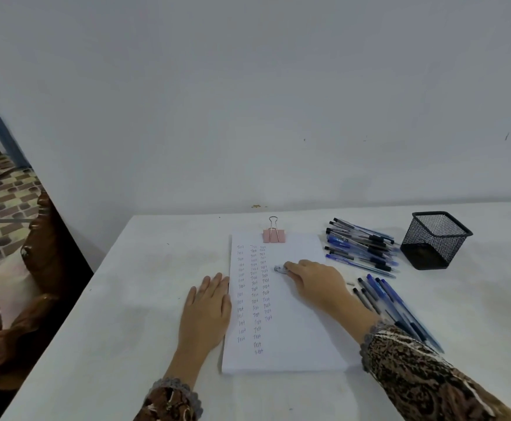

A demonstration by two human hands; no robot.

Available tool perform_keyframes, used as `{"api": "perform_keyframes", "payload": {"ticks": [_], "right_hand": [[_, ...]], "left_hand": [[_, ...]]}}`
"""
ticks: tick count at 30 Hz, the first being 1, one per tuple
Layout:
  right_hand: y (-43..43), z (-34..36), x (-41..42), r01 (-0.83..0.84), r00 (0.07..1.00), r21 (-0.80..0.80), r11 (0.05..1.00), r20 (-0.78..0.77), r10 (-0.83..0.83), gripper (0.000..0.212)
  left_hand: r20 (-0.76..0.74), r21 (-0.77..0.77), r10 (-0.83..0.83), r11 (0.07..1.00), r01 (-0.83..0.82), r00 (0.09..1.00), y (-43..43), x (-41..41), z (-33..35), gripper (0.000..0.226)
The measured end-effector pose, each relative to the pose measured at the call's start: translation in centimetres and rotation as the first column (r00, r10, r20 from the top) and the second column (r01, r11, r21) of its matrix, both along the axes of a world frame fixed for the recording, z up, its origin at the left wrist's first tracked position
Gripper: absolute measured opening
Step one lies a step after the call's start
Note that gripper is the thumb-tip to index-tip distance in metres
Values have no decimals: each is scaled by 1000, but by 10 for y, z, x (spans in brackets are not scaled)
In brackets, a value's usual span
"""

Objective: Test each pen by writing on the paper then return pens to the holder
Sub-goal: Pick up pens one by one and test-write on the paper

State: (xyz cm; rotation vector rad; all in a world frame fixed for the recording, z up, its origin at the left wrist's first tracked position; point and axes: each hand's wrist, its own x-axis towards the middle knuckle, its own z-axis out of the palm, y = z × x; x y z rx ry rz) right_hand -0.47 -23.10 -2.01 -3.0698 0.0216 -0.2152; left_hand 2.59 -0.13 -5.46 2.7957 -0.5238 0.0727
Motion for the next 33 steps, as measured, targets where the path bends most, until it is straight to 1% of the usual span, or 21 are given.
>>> {"api": "perform_keyframes", "payload": {"ticks": [5,7,11,13,16,18,21,22,26,27,29,30,31,33], "right_hand": [[2,4,-4,-40,999,28,999,-28,41,34],[2,5,-4,-8,999,32,999,-51,9,34],[5,12,0,115,986,28,993,-127,-111,36],[7,18,1,165,973,45,985,-174,-155,31],[8,26,-1,200,954,85,976,-245,-174,32],[8,29,-1,216,949,133,967,-262,-176,29],[7,32,-1,240,950,208,948,-253,-185,16],[7,32,0,246,949,222,944,-252,-188,16],[3,34,-4,287,923,210,935,-321,-212,40],[3,36,-5,301,914,192,934,-337,-226,43],[3,43,-8,320,911,169,932,-325,-253,35],[3,47,-10,322,920,183,929,-292,-262,31],[3,52,-12,308,936,211,928,-241,-256,29],[3,61,-16,219,976,304,927,-76,-205,25]], "left_hand": [[1,2,0,1000,0,1000,0,0,0,92],[-3,0,-1,1000,1,1000,-1,0,1,87],[-9,1,-5,1000,5,1000,0,-1,1,96],[-10,-6,-6,1000,6,1000,0,-1,2,96],[-18,-8,-8,1000,8,1000,0,0,2,93],[-12,-1,-8,1000,8,1000,-1,0,2,88],[-4,-3,-4,1000,4,1000,0,0,0,95],[-2,-1,-4,1000,4,1000,0,0,-1,95],[4,9,-8,1000,8,1000,0,2,-3,94],[0,3,-7,1000,7,1000,0,2,-2,91],[-13,-6,-7,1000,7,1000,0,1,-1,83],[-18,-9,-6,1000,6,1000,0,0,0,82],[-21,-10,-5,1000,5,1000,0,0,0,82],[-18,-7,-4,1000,4,1000,0,0,0,85]]}}
